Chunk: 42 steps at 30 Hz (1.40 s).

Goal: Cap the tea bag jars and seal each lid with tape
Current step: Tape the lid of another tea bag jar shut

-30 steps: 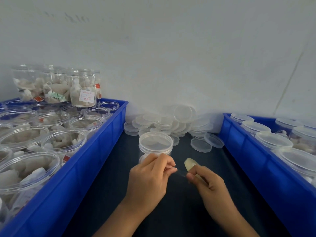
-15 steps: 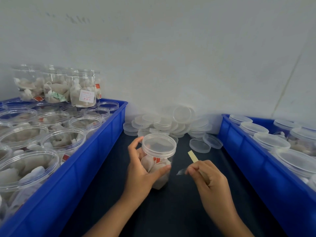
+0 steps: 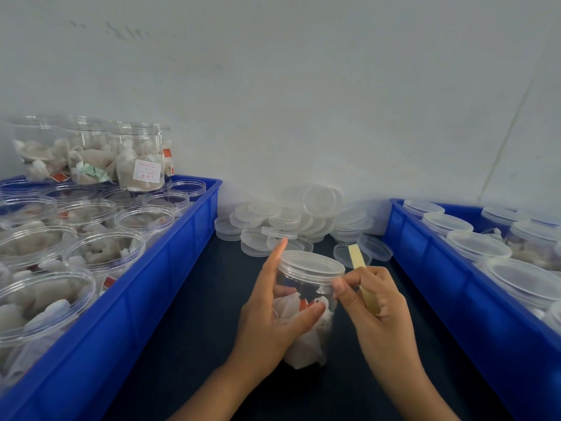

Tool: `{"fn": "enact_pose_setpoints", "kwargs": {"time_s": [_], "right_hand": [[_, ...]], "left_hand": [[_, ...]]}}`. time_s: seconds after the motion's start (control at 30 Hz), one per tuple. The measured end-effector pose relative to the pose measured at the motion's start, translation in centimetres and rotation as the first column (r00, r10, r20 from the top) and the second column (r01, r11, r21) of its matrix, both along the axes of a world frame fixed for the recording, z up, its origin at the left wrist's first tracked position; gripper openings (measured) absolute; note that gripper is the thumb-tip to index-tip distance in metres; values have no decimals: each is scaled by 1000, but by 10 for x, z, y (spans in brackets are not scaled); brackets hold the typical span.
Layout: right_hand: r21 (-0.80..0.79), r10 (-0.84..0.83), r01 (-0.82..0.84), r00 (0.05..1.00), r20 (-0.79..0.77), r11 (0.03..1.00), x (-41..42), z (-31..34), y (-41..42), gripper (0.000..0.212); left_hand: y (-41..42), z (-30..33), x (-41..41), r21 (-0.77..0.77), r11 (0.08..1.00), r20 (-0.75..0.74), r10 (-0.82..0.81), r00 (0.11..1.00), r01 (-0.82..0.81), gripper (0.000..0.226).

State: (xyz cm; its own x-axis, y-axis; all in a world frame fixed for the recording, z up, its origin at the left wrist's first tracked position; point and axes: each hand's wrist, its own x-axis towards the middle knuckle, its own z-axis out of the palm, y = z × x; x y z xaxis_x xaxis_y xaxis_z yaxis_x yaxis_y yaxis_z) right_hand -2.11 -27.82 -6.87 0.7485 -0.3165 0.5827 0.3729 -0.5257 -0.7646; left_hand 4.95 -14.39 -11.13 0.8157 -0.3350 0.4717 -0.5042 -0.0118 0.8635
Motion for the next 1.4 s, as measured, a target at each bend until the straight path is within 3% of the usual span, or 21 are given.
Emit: {"fn": "enact_pose_setpoints", "kwargs": {"time_s": [0.5,0.63,0.83,1.07,1.2,1.33,1.4], "right_hand": [[116,-26,25,1000,13,993,4,-3,14,14],[133,-16,16,1000,1,991,4,-3,14,17],[60,-63,63,998,4,996,4,-2,15,13],[-57,-94,95,995,19,994,3,-3,17,28],[-85,-110,111,994,22,990,2,-3,14,27],[-111,-120,125,991,50,986,3,-6,15,29],[-131,-121,129,990,67,983,3,-7,15,25]], "left_hand": [[-2,1,1,-38,998,-41,-60,997,58,73],[-2,1,0,-44,997,-48,-63,997,61,77],[-3,3,-1,-60,997,-61,-48,997,44,69],[-4,9,-5,-87,996,-68,-4,998,-2,47],[-3,10,-10,-74,997,-49,-4,999,0,53],[-5,13,-11,-60,998,-58,5,998,-8,76],[-6,14,-11,-65,998,-65,11,998,-15,71]]}}
